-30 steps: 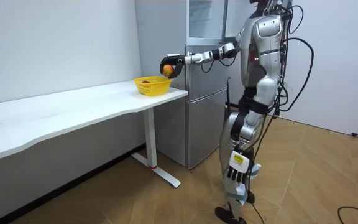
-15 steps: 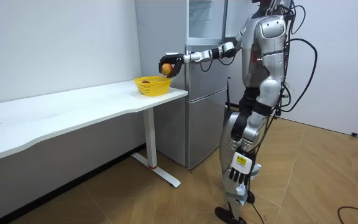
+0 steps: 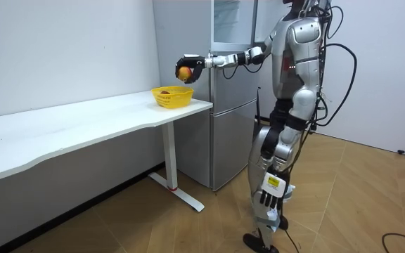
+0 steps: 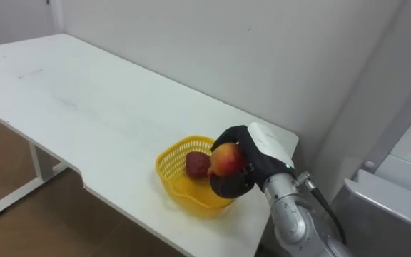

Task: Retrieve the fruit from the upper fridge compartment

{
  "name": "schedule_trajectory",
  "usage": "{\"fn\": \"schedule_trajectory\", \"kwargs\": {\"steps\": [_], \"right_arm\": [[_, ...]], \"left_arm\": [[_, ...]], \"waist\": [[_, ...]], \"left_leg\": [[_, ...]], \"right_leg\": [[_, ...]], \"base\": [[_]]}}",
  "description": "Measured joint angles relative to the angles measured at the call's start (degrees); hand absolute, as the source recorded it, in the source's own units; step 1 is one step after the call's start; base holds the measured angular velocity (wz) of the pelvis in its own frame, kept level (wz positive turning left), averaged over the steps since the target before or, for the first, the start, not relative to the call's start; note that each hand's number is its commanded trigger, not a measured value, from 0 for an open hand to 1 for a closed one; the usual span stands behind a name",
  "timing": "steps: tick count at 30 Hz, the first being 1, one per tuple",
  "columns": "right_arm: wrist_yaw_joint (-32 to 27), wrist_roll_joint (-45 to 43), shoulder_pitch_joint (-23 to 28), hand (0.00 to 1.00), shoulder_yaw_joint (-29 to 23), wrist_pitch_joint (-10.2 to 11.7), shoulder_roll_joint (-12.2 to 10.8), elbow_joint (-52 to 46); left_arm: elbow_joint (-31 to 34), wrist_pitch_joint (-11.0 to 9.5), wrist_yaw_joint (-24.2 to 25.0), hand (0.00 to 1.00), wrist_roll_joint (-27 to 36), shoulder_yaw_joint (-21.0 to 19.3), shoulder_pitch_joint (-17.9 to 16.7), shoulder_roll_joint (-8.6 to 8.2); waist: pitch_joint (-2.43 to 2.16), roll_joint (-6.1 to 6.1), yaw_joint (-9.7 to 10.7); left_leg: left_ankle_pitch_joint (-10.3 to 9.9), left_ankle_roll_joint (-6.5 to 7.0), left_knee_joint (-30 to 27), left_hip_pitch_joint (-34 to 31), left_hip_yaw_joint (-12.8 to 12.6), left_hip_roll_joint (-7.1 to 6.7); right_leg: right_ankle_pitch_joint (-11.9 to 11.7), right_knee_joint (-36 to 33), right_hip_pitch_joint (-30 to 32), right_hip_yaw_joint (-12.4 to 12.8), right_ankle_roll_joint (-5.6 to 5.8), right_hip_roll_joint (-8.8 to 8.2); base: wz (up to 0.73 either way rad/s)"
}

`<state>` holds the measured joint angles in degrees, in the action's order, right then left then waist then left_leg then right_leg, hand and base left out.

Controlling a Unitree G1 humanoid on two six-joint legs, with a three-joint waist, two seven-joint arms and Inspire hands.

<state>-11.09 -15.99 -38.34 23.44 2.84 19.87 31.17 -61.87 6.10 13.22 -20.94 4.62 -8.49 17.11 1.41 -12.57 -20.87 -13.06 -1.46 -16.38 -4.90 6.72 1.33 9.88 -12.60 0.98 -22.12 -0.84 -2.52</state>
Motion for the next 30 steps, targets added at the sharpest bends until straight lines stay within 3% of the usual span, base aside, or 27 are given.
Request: {"fn": "schedule_trajectory", "kwargs": {"steps": [3, 4, 5, 6, 20, 30], "right_arm": [[0.0, 0.02, 0.0, 1.0, 0.02, -0.39, 0.0, -0.2], [0.0, 0.08, 0.0, 0.84, 0.04, -0.6, 0.0, -0.15], [0.0, 0.16, 0.0, 0.52, 0.04, -0.92, 0.0, -0.16], [0.0, 0.21, 0.0, 0.0, 0.04, -1.09, 0.0, -0.15], [-0.05, 0.18, -0.01, 0.0, 0.11, -1.31, -0.01, 0.74], [-0.15, -0.02, -0.01, 0.0, 0.1, -1.32, -0.01, 0.76]], "left_arm": [[0.0, 0.16, -0.27, 0.0, 0.01, -0.25, 0.02, 0.0], [0.01, 0.18, -0.27, 0.0, 0.02, -0.44, 0.0, 0.0], [0.01, 0.28, -0.27, 0.0, 0.02, -0.52, -0.03, 0.0], [0.01, 0.32, -0.27, 0.0, 0.02, -0.55, -0.03, 0.0], [0.0, 0.57, -0.56, 0.0, 0.03, -0.67, -0.01, 0.01], [0.03, 0.52, -0.63, 0.0, 0.02, -1.63, 0.01, 0.0]], "waist": [[-0.11, -0.15, -0.11], [-0.16, -0.22, -0.15], [-0.24, -0.32, -0.16], [-0.26, -0.35, -0.18], [0.05, -1.09, -1.78], [0.26, -1.12, -1.67]], "left_leg": [[0.0, 0.0, 0.08, 0.05, -0.01, 0.0], [0.0, 0.0, 0.09, 0.05, -0.01, 0.0], [0.0, 0.0, 0.09, 0.05, -0.01, 0.0], [0.0, 0.0, 0.09, 0.05, 0.0, 0.0], [0.0, -0.01, 0.11, -0.19, 0.04, 0.0], [0.0, -0.01, 0.09, -0.47, 0.48, -0.04]], "right_leg": [[0.0, 0.0, -0.06, 0.0, 0.0, 0.01], [0.0, 0.0, -0.11, 0.0, 0.0, 0.02], [0.0, 0.0, -0.13, -0.01, 0.0, 0.02], [0.0, 0.0, -0.16, -0.02, 0.0, 0.02], [-0.01, 0.04, -0.08, -0.12, -0.01, 0.03], [0.0, 0.1, 0.09, -0.12, 0.0, 0.05]], "base": [[0.0], [0.0], [0.0], [0.0], [0.0], [0.01]]}}
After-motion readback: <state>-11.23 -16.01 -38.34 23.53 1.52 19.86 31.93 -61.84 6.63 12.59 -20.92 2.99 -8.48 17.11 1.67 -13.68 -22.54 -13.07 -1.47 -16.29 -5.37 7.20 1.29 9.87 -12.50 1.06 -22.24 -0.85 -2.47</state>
